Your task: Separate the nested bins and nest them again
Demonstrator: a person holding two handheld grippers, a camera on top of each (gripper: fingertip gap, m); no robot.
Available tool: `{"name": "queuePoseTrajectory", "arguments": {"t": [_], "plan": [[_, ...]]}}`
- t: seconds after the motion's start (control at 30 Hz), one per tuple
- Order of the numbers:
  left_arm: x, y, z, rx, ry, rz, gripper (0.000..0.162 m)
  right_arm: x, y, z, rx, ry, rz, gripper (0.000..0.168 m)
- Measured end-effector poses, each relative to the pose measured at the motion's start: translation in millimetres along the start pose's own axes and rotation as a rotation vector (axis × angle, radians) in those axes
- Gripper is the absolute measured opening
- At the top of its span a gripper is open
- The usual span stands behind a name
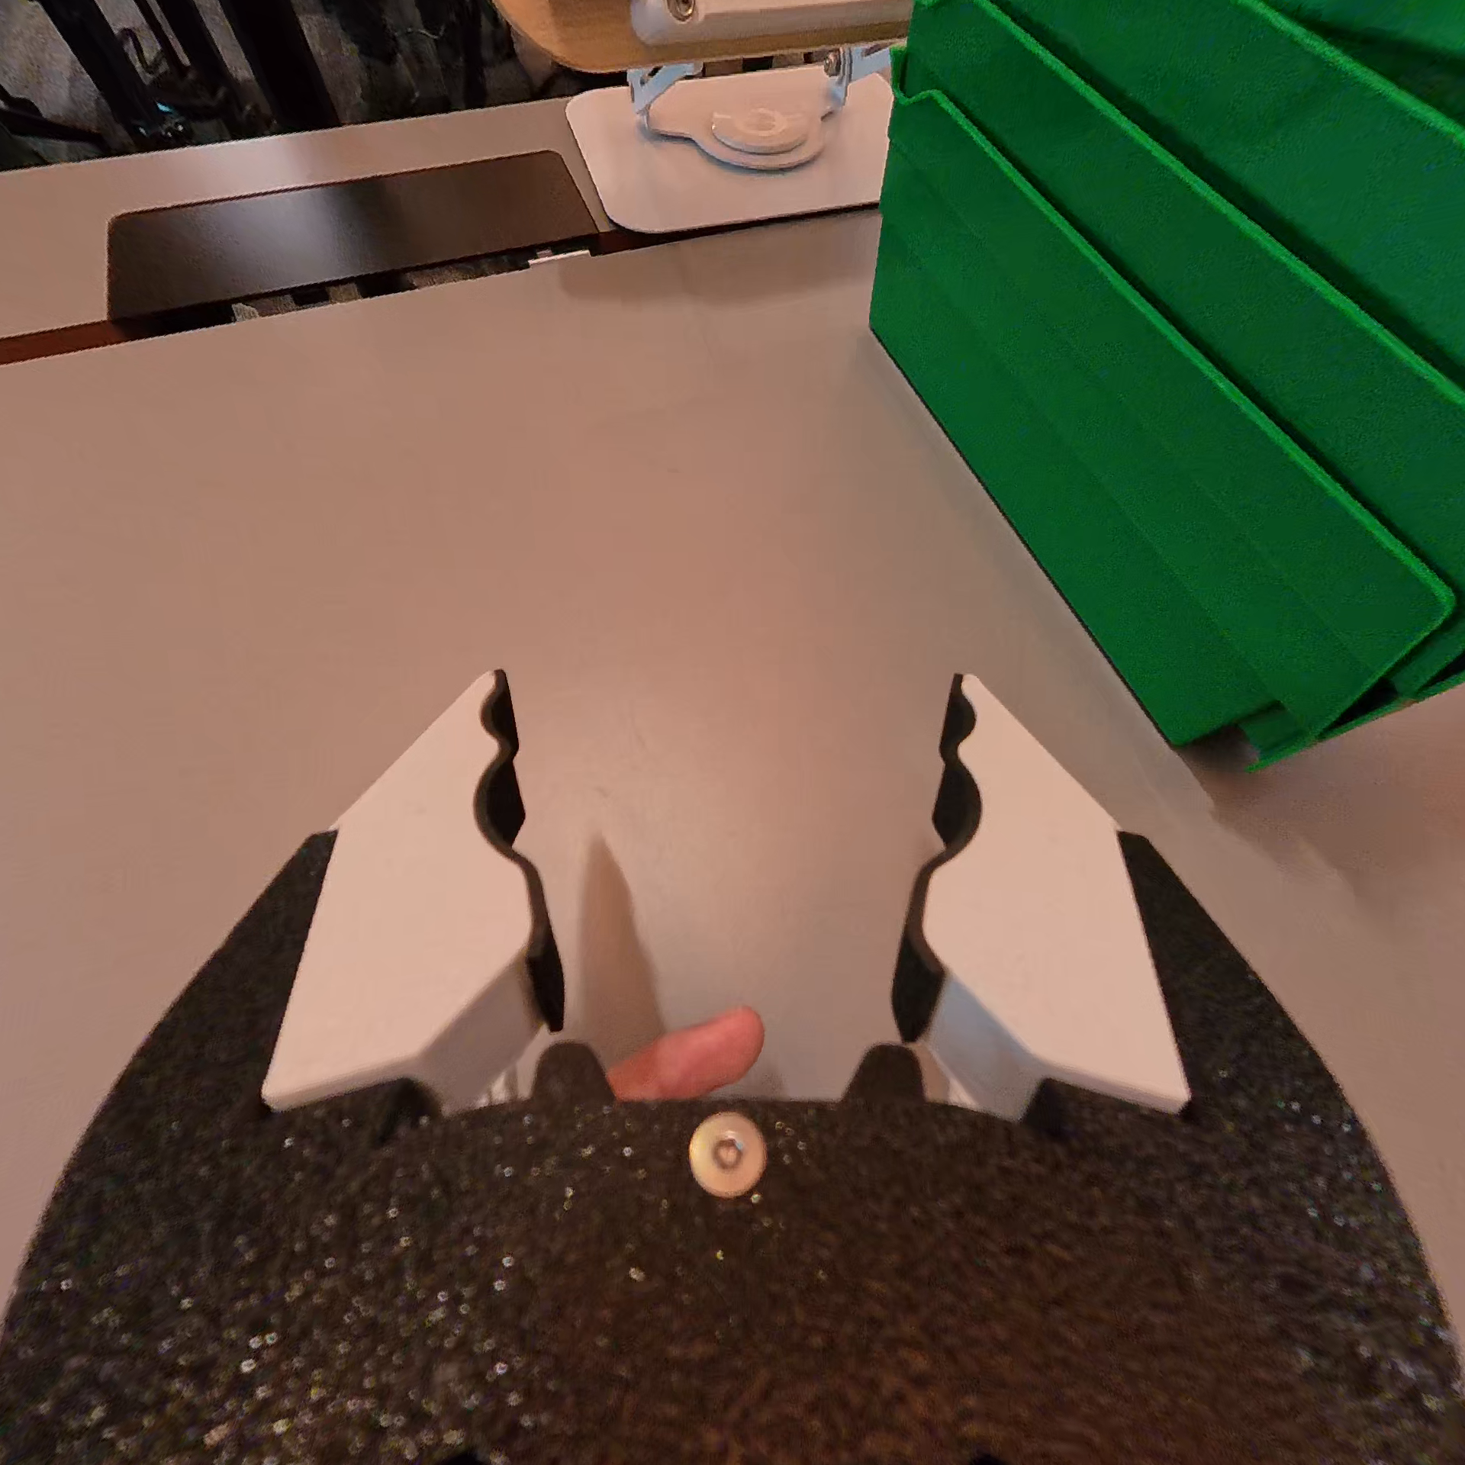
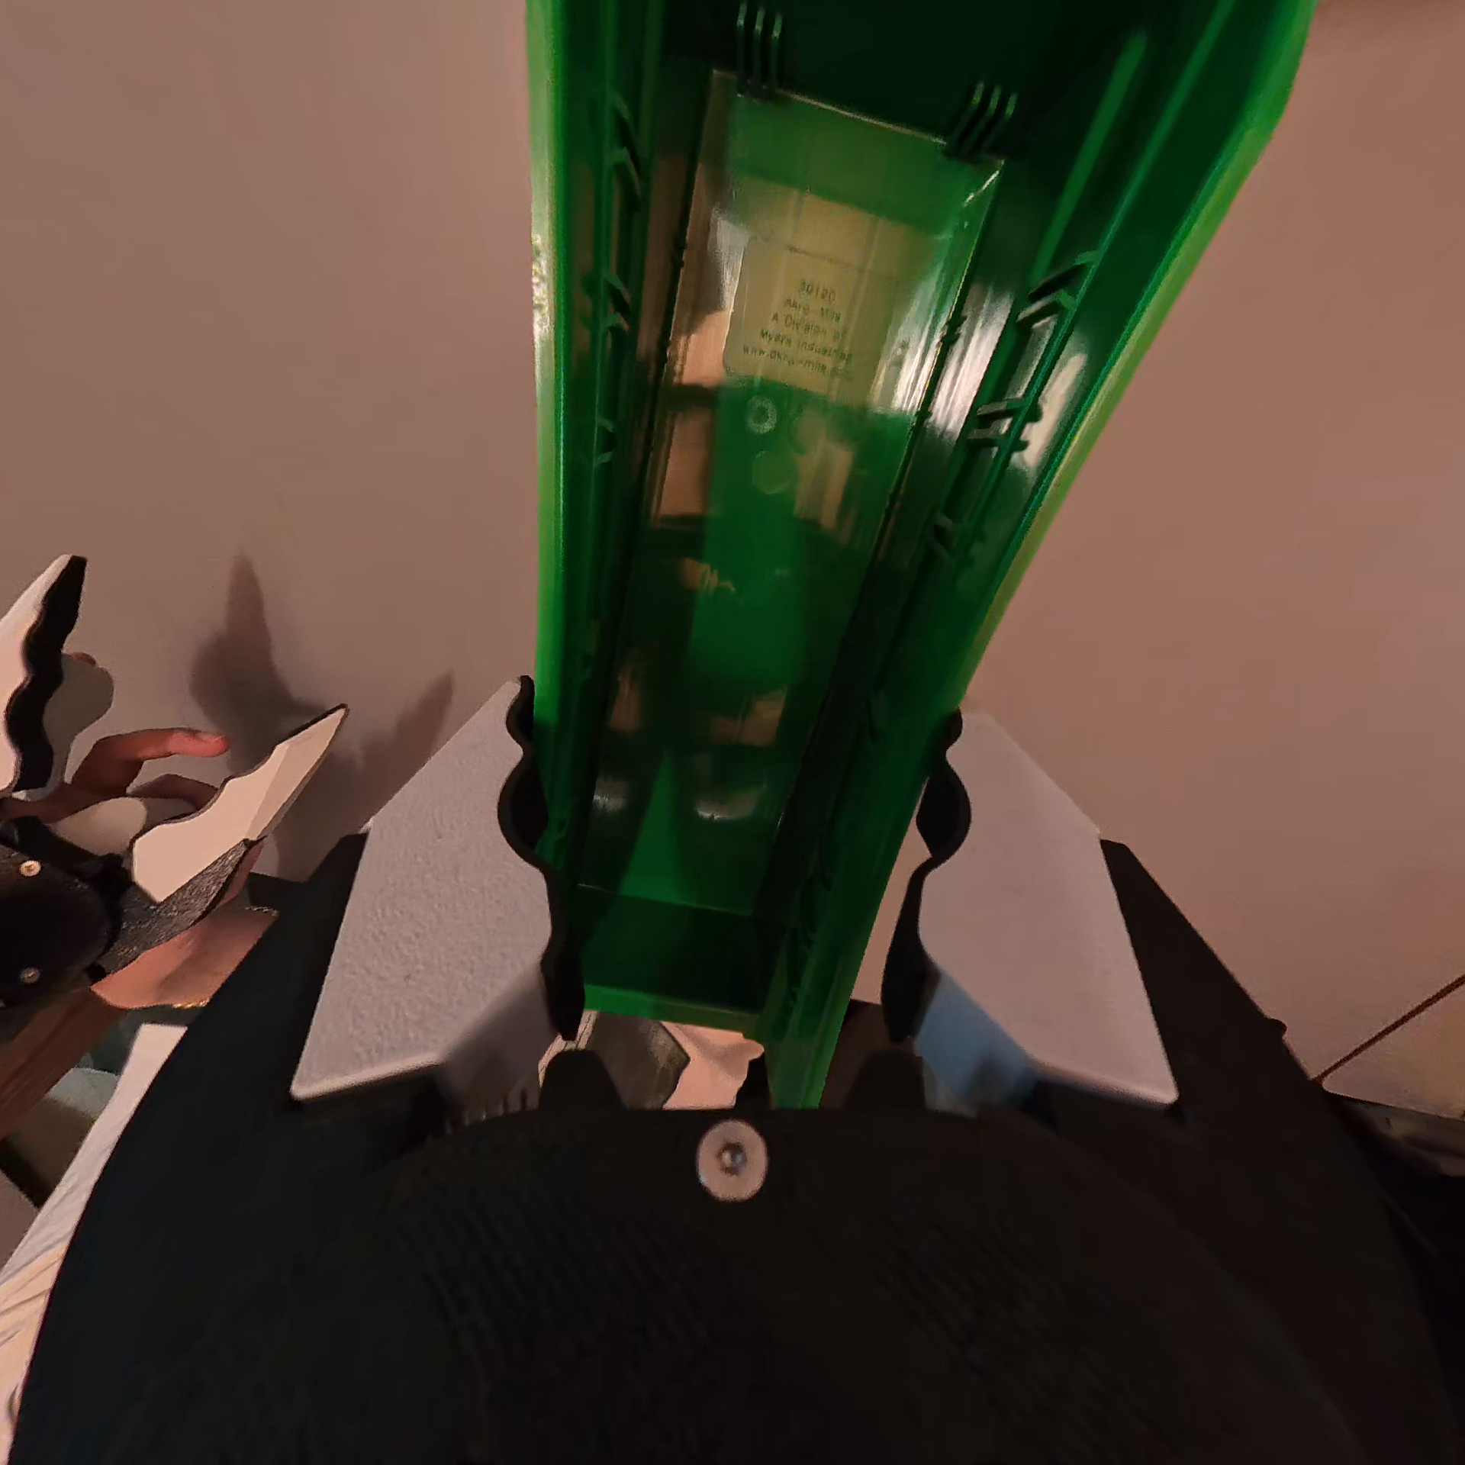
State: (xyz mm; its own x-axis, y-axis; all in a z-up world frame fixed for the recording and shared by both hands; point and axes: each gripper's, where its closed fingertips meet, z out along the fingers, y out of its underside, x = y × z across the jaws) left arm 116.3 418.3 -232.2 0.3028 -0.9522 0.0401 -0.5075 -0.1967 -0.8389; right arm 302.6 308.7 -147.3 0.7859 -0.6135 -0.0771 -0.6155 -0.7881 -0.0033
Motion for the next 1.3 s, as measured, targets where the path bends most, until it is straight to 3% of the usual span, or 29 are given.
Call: {"name": "queuePoseTrajectory", "arguments": {"t": [0.2,0.57,0.8,0.97,1.3], "plan": [[2,1,1,-0.002,0.001,0.007,0.105,-2,2,-34,0.013,-0.014,-0.035,0.097],[3,3,3,-0.009,0.003,0.007,0.105,-20,-6,-138,0.139,-0.109,-0.102,0.094],[1,4,4,-0.011,0.003,-0.002,0.105,45,10,-190,0.179,0.000,-0.028,0.094],[4,7,7,-0.021,0.011,-0.001,0.105,117,40,-179,0.107,0.081,0.074,0.093],[5,14,13,-0.055,-0.003,0.017,0.105,243,83,-102,-0.013,0.112,0.151,0.092]]}}
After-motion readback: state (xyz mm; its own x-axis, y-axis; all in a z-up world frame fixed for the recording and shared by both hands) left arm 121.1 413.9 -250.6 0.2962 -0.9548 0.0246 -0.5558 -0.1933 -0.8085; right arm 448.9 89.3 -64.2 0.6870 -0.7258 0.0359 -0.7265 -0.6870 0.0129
